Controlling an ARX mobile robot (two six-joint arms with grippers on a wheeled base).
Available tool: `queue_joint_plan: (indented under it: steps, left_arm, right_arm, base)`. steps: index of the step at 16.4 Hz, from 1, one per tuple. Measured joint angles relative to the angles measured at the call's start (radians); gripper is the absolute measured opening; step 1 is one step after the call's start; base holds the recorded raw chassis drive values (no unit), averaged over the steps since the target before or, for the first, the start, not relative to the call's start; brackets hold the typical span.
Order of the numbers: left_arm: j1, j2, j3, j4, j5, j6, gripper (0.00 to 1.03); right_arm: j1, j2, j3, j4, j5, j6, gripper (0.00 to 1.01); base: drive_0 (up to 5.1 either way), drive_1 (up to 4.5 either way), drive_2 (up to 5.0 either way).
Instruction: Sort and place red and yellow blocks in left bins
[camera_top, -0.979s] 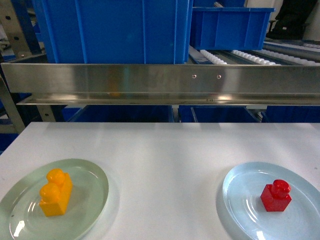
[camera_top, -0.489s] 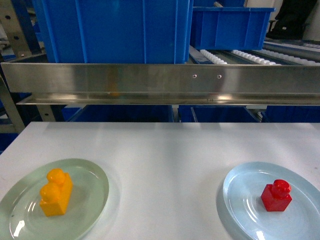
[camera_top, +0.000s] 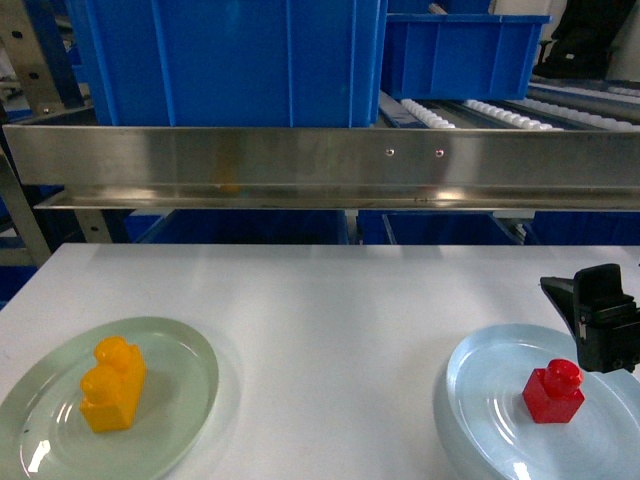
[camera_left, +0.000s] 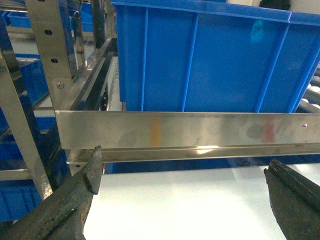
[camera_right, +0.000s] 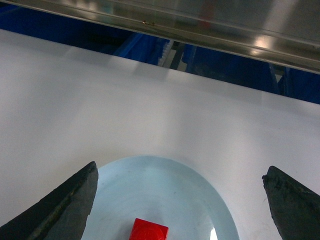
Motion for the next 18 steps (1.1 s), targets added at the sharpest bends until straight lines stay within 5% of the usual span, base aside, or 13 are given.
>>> queue_joint_plan:
  steps: [3,6,8,10,12,13,16,18]
  left_arm:
    - [0.0,0.0,0.0,0.0,0.0,0.0,0.98]
    - [0.0,0.0,0.0,0.0,0.0,0.0,0.98]
    - [0.0,0.0,0.0,0.001,0.0,0.0,0.98]
    - [0.0,0.0,0.0,0.001,0.0,0.0,0.98]
    - [0.0,0.0,0.0,0.001,0.0,0.0,0.98]
    - [0.0,0.0,0.0,0.001,0.0,0.0,0.98]
    - [0.0,0.0,0.0,0.001,0.0,0.0,0.98]
    - [0.0,0.0,0.0,0.001,0.0,0.0,0.98]
  right_arm:
    - [-0.013,0.079,-0.001,0.011,0.001,-0.017,0.98]
    - [0.004,0.118,-0.023,0.037,-0.031,0.008,0.98]
    - [0.011,0.168,-0.023,0.031,-0.051,0.049,0.98]
    - [0.015,0.257,0.026,0.005,-0.082,0.187,0.98]
    - [0.006,0.357,0.079,0.013,-0.077,0.195,0.98]
    - [0.002,0.372,0.079,0.016,-0.068,0.194,0.96]
    - [0.0,0.398,0.078,0.05,-0.043,0.178,0.65]
    - [0.0,0.399,0.074,0.061,-0.043,0.179,0.58]
  base:
    - [0.0,0.0,0.0]
    - [0.0,0.0,0.0]
    - [0.0,0.0,0.0]
    - [0.0,0.0,0.0]
    - [0.0,0.0,0.0]
    - [0.0,0.0,0.0]
    - [0.0,0.0,0.0]
    - [0.0,0.0,0.0]
